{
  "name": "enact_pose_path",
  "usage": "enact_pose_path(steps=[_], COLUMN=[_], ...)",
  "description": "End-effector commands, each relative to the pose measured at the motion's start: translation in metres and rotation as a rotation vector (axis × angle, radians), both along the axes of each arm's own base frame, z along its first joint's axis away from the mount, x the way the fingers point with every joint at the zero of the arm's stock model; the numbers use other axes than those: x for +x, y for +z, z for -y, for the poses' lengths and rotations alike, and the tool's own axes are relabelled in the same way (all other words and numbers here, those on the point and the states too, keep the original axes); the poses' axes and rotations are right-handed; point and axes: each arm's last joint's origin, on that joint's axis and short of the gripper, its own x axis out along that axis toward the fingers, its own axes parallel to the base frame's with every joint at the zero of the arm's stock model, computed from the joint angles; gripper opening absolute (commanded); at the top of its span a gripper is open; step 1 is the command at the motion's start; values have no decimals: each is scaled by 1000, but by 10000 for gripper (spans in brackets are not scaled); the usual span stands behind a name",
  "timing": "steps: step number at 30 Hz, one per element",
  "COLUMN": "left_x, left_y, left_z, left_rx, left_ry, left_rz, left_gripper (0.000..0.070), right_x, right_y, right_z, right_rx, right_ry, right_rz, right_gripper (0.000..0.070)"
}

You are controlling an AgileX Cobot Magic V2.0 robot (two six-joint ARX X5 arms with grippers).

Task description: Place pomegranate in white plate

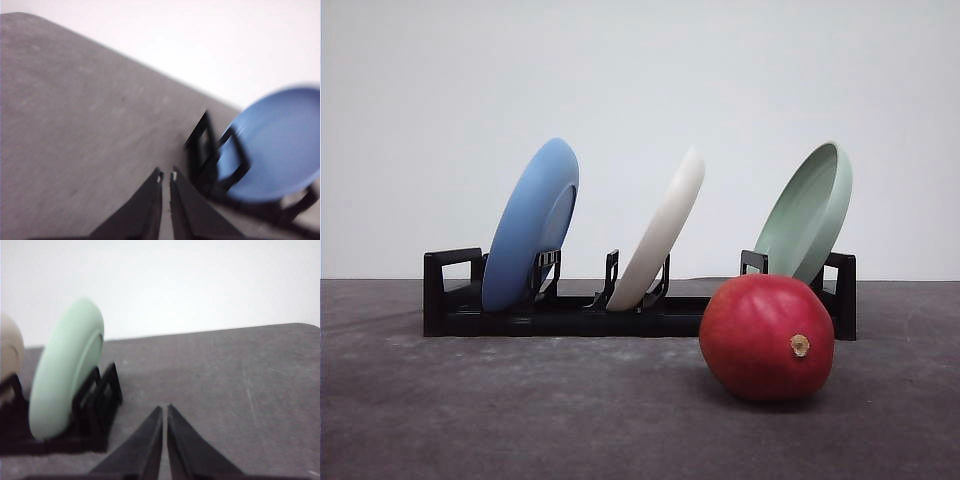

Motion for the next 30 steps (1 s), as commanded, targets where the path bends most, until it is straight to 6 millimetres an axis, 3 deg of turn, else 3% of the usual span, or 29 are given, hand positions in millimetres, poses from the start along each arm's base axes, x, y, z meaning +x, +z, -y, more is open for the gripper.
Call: enact_pose_path(steps=[1,8,15,20,25,30], left_x=[1,-9,-25,-24,-12,11], left_y=[4,42,95,126,143,144], left_z=[0,0,0,0,1,4], left_rx=[-61,-2,133,163,217,226], left_ry=[2,2,-3,-21,-100,-212], left_rz=[56,146,-23,-196,-336,-446], left_gripper=[5,5,5,5,5,5], right_x=[-1,-12,-25,-26,-14,2], right_y=[6,43,91,119,128,119], right_z=[0,0,1,-1,-4,-7], right_rx=[70,103,105,98,52,55], right_ry=[3,-6,-45,8,118,177], right_rz=[22,95,23,-102,-224,-354], right_gripper=[10,9,9,9,9,9])
